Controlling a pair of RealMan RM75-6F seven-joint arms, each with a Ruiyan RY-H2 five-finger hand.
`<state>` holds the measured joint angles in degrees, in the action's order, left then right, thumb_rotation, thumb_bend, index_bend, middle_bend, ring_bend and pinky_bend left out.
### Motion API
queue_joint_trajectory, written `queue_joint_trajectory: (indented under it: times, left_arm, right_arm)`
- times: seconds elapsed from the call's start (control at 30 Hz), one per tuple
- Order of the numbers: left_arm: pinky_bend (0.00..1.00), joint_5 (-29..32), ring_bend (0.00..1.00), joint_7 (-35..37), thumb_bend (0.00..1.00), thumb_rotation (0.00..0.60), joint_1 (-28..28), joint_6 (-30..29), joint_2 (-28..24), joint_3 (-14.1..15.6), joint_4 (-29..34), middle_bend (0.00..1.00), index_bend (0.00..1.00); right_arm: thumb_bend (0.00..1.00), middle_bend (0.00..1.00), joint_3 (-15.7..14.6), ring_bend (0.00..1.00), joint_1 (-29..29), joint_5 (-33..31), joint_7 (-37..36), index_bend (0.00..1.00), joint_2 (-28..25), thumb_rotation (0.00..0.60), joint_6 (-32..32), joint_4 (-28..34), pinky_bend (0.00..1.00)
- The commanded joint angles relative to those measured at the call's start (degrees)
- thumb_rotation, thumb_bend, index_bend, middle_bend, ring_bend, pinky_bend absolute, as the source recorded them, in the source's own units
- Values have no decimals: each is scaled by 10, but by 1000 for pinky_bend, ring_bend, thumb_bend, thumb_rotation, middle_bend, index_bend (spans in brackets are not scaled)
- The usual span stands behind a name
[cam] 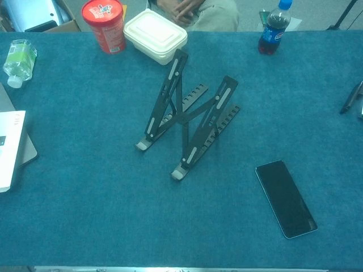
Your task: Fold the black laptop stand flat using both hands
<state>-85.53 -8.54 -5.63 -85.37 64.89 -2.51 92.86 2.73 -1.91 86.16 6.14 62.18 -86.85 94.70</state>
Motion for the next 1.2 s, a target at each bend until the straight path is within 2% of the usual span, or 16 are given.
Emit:
queue_joint_trajectory:
  times: [0.03,0.37,0.73,0.83,1.03,1.2]
  left_arm:
    - [36,-1,163,0,331,600,0,0,1,0,-1,269,263]
    - [36,-2,163,1,331,600,-1,2,1,1,-1,270,263]
    - [36,-4,163,7,331,600,2,-1,-4,3,2,272,262]
    - [36,-1,163,10,331,600,2,-1,-4,1,0,270,262]
    - [36,5,163,23,331,600,-3,5,-7,-5,3,267,260]
    - [36,8,163,22,331,600,-5,6,-2,-7,1,268,259]
  right_arm:
    - [101,197,0,85,0,-1,-1,173,-1,600,1,1,211]
    - [101,197,-3,85,-13,7,-19,173,-5,600,26,8,211]
    - [101,197,7,85,-88,14,-131,163,-24,600,139,46,211]
    - [101,197,11,85,-118,17,-200,161,-28,600,183,51,211]
    - [101,174,23,85,-191,33,-438,126,-24,600,272,50,211]
    - [101,119,29,35,-252,67,-645,63,8,600,313,14,166]
